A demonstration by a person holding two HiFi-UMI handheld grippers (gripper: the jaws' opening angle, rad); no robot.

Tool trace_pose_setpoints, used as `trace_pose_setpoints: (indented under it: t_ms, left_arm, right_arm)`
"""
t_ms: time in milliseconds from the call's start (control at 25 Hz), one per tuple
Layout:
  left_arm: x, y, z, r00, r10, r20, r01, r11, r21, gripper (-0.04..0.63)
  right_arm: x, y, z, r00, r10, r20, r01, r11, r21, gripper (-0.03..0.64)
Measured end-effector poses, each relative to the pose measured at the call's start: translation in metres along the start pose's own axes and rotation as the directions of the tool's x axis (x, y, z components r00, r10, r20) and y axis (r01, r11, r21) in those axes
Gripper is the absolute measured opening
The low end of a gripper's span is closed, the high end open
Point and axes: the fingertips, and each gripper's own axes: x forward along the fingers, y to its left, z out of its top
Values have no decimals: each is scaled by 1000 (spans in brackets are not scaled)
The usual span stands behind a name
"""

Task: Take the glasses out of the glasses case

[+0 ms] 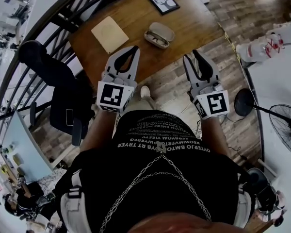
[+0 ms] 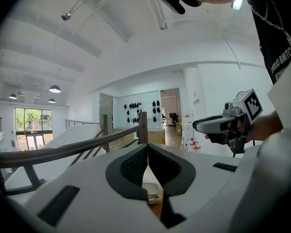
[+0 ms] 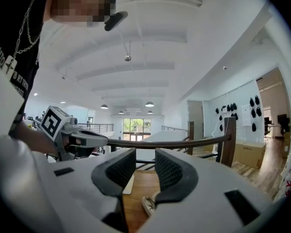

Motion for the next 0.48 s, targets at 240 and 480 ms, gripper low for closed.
trace_pose_setpoints:
  t_ms: [240,480]
  left_arm:
    - [12,13,4,1000,-19,6,19,1000,0,29]
    - [24,23,10,999,-34,17,34,999,-1,29]
  right_arm:
    - [19,-2,7,1000,-1,4,1,1000,-5,109]
    - [30,-8,10,1000,-13,4,13,1000,-5,109]
